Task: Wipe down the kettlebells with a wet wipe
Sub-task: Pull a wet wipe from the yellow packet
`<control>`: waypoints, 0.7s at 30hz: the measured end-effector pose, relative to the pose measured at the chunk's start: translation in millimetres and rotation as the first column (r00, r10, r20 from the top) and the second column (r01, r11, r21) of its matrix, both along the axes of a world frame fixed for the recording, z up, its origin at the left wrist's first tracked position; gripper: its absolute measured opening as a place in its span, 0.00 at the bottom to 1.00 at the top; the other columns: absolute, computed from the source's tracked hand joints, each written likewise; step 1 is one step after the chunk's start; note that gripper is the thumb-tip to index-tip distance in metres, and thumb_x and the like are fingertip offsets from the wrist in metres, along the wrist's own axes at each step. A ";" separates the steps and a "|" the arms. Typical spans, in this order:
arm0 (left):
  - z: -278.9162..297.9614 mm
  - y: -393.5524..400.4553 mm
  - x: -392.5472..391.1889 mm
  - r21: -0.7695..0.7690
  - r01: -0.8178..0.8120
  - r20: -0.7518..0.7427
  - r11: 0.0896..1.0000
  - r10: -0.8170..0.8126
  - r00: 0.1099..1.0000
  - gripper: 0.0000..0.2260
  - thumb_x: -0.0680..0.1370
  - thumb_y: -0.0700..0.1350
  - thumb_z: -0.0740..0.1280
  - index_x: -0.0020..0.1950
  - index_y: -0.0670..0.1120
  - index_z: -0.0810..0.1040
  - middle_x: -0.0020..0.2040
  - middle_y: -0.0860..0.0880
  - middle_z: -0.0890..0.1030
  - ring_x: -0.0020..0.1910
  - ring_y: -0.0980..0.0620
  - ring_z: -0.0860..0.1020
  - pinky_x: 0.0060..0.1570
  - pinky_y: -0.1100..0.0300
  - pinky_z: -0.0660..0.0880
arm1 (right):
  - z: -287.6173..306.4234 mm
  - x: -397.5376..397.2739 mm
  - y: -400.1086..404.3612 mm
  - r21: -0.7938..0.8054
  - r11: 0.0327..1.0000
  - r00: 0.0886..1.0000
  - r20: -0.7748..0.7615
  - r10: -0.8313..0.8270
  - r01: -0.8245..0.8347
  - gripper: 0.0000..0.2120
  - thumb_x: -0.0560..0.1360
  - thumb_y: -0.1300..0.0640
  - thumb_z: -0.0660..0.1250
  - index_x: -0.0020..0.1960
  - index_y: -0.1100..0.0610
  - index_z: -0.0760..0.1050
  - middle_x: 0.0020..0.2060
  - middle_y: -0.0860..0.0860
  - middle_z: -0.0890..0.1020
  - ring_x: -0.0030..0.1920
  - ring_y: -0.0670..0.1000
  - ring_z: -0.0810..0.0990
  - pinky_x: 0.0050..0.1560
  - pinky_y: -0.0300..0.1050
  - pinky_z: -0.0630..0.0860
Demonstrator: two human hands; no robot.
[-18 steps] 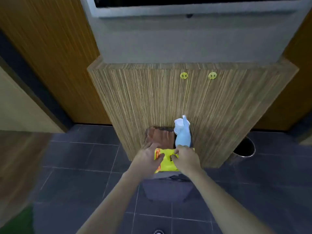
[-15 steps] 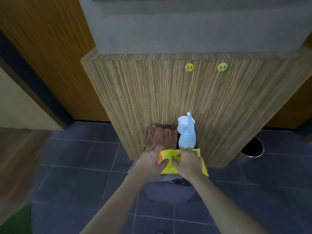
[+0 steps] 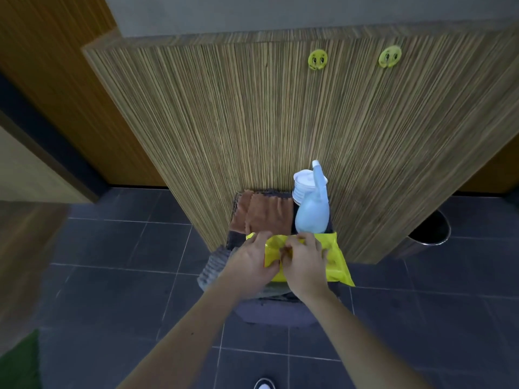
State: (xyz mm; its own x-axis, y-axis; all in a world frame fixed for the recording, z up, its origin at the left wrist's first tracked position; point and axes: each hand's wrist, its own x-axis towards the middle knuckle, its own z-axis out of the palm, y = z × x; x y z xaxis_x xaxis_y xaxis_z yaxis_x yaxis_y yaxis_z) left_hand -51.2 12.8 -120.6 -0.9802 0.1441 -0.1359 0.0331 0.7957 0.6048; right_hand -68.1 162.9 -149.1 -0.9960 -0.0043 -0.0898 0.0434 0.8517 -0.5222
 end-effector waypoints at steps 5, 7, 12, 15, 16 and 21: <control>-3.4 5.5 -1.2 -0.057 0.019 0.018 0.998 -0.018 1.000 0.27 0.81 0.51 0.70 0.78 0.47 0.67 0.70 0.46 0.76 0.65 0.43 0.77 0.58 0.52 0.73 | 5.4 -5.6 15.2 -0.269 0.963 0.997 -0.074 -0.019 -0.002 0.06 0.80 0.59 0.70 0.45 0.59 0.78 0.50 0.54 0.74 0.48 0.58 0.79 0.54 0.58 0.77; -7.8 5.3 -0.5 -0.065 0.023 -0.007 0.998 -0.024 1.000 0.26 0.81 0.51 0.69 0.78 0.46 0.68 0.72 0.47 0.75 0.64 0.44 0.77 0.52 0.59 0.67 | 11.6 -7.1 21.7 -0.316 0.948 0.997 -0.066 -0.047 0.024 0.09 0.81 0.58 0.68 0.44 0.60 0.75 0.47 0.55 0.75 0.44 0.55 0.77 0.46 0.52 0.75; -17.0 4.5 1.7 -0.082 0.057 -0.029 0.995 -0.059 0.998 0.23 0.83 0.52 0.69 0.75 0.47 0.69 0.72 0.51 0.72 0.65 0.45 0.75 0.52 0.59 0.66 | 18.3 -11.4 47.5 -0.434 0.877 0.975 0.019 -0.220 0.206 0.09 0.83 0.58 0.63 0.48 0.62 0.75 0.40 0.54 0.80 0.43 0.55 0.76 0.40 0.52 0.70; -20.4 8.1 -2.2 -0.091 0.064 -0.066 0.994 -0.071 0.995 0.23 0.83 0.53 0.68 0.75 0.46 0.71 0.73 0.50 0.71 0.70 0.45 0.71 0.64 0.51 0.72 | 14.2 -16.3 61.7 -0.534 0.775 0.937 0.122 -0.327 0.339 0.08 0.83 0.56 0.63 0.50 0.60 0.76 0.42 0.49 0.79 0.45 0.52 0.76 0.38 0.43 0.68; -20.1 10.8 -4.3 -0.107 0.070 -0.092 0.992 -0.079 0.993 0.23 0.83 0.53 0.68 0.75 0.45 0.72 0.72 0.50 0.71 0.70 0.45 0.71 0.66 0.49 0.72 | 12.1 -17.5 64.9 -0.557 0.749 0.931 0.151 -0.333 0.359 0.08 0.83 0.56 0.64 0.49 0.60 0.77 0.42 0.49 0.79 0.45 0.52 0.76 0.38 0.43 0.68; -20.3 33.4 -17.0 -0.125 0.107 -0.167 0.986 -0.127 0.978 0.20 0.82 0.54 0.65 0.69 0.45 0.78 0.66 0.48 0.75 0.64 0.42 0.73 0.64 0.44 0.74 | -2.4 -23.3 76.2 -0.660 0.632 0.913 0.267 -0.309 0.407 0.09 0.84 0.55 0.65 0.46 0.56 0.77 0.41 0.51 0.78 0.43 0.50 0.75 0.46 0.49 0.73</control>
